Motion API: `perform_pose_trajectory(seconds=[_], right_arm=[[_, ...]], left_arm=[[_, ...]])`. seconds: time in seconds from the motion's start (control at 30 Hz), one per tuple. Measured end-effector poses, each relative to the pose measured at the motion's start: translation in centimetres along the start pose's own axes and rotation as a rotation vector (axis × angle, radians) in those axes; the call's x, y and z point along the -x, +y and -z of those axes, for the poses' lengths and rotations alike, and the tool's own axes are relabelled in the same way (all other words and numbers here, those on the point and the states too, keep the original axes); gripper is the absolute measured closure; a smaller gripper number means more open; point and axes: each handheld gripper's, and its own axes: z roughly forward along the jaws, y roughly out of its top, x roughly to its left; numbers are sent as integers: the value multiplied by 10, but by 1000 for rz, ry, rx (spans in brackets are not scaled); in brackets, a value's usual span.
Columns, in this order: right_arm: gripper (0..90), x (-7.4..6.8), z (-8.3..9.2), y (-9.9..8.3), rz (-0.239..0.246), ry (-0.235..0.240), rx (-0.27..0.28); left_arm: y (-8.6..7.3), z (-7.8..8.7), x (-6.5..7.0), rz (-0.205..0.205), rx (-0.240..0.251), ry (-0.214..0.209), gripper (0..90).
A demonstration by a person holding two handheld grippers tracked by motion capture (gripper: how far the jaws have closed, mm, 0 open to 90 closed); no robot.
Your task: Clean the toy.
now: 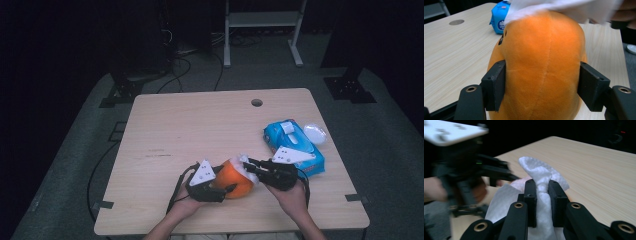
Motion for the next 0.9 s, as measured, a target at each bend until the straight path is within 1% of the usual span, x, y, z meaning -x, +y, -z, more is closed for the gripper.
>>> perform_pose_trajectory(seconds=[0.07,0.13,0.23,0.3,0.37,0.43,0.47,0.53,0.6,0.67,0.7,0.77,0.8,0.83,0.87,0.9], right_arm=[[778,-8,-3,2,35,11,-12],[778,-11,-6,3,58,5,-20],[778,-1,-4,-1,38,-31,-23],[777,11,-1,-7,17,-91,-33],[777,21,1,-13,-2,-135,-53],[778,25,1,-18,-29,-135,-58],[778,24,0,-17,-25,-132,-56],[778,16,-1,-12,-2,-120,-47],[779,6,-1,-6,27,-101,-28],[779,-3,-2,-1,49,-76,-9],[778,-9,-2,2,68,-62,-3],[778,-22,-5,7,95,-21,0],[778,-31,-9,9,134,-14,-16],[778,-36,-12,10,174,-19,-25],[779,-38,-13,10,189,-28,-32],[779,-37,-13,11,183,-41,-32]], left_arm=[[0,0,-1,15,1,4,315],[-1,1,-2,18,-1,5,317],[0,1,-2,16,-8,6,327],[0,1,-2,21,-7,6,330],[0,1,-3,23,-6,4,330],[0,1,-3,21,-8,4,332],[0,1,-3,21,-9,6,336],[1,2,-3,32,-10,9,351],[4,4,0,33,-1,25,384],[7,5,5,14,-3,39,404],[8,4,7,-1,-9,41,409],[10,3,14,-36,-16,47,413],[11,2,17,-51,-20,44,414],[12,2,19,-57,-21,45,415],[11,2,20,-57,-18,52,416],[11,3,19,-53,-14,48,419]])
